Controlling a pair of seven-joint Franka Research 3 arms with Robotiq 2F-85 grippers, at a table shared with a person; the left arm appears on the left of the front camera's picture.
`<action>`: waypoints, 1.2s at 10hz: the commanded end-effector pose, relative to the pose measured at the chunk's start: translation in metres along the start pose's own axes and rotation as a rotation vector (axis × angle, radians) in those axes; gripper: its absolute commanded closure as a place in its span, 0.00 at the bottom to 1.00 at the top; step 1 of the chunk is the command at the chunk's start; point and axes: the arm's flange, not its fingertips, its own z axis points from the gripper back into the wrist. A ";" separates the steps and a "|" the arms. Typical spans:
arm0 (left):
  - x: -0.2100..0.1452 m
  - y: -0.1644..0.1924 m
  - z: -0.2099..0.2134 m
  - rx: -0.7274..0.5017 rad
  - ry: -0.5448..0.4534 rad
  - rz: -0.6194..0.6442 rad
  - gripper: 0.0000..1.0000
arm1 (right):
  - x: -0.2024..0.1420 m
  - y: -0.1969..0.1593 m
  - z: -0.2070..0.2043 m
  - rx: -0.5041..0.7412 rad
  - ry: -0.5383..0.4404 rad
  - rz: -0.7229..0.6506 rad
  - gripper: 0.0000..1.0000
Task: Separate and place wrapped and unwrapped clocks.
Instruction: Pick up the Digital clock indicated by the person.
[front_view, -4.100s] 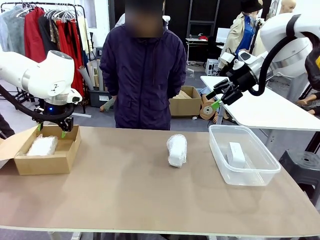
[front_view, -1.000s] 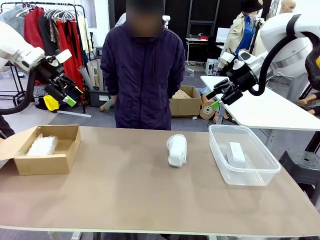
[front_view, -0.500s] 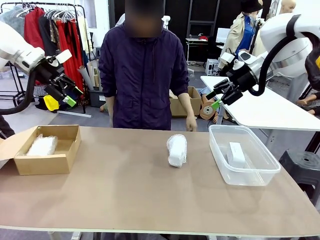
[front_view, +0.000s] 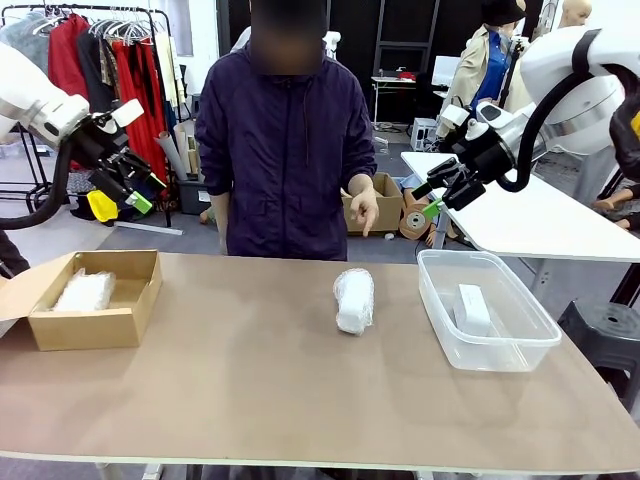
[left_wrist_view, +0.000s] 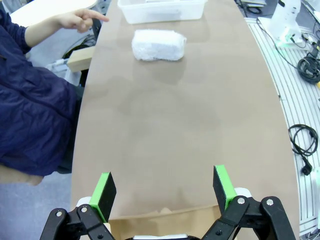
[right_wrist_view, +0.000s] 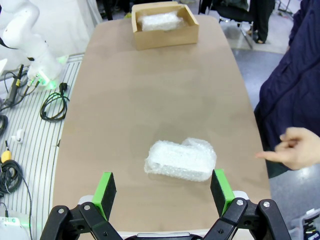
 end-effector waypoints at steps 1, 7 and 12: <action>0.000 0.000 -0.001 -0.003 0.006 -0.002 0.00 | 0.002 0.002 0.001 -0.001 0.005 0.003 0.00; 0.000 0.000 -0.001 -0.003 0.006 -0.002 0.00 | 0.002 0.002 0.001 -0.001 0.005 0.003 0.00; 0.000 0.000 -0.001 -0.003 0.006 -0.002 0.00 | 0.002 0.002 0.001 -0.001 0.005 0.003 0.00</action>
